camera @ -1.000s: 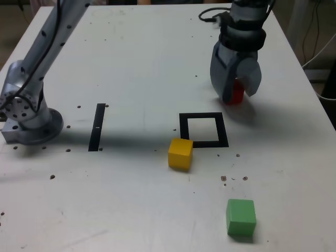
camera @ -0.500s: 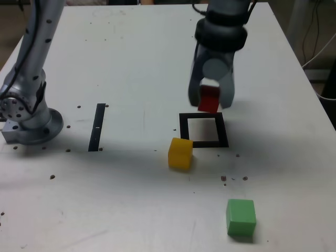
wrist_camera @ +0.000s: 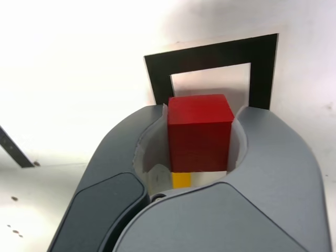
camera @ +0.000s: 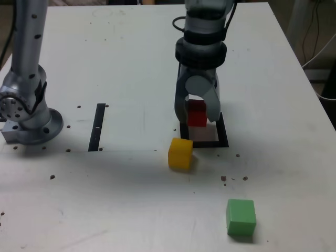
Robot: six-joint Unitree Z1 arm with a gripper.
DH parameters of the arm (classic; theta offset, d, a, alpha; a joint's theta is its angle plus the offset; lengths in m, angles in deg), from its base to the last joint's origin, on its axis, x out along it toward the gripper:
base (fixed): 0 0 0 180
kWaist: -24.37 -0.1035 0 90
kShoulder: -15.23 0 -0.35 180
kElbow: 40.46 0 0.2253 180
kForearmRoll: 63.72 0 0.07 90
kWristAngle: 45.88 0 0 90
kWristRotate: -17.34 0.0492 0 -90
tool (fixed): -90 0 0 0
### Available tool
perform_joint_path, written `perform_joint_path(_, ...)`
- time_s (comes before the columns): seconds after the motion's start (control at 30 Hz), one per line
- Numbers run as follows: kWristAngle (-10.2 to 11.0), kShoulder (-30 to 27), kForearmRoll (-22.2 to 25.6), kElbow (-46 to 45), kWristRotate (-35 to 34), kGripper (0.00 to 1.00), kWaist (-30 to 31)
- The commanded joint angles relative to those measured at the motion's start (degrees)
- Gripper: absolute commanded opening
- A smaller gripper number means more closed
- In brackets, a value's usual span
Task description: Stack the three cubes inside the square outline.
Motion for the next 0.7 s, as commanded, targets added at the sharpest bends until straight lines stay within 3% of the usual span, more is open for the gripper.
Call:
perform_joint_path(0.0, -0.17, -0.56, -0.41, -0.44, -1.39, 0.31, 0.10)
perform_joint_path(0.37, -0.31, 1.06, -6.58, -2.93, -5.56, 0.31, 0.10)
perform_joint_path(0.67, 0.20, 1.46, -7.31, -3.50, -5.50, 0.37, 0.13)
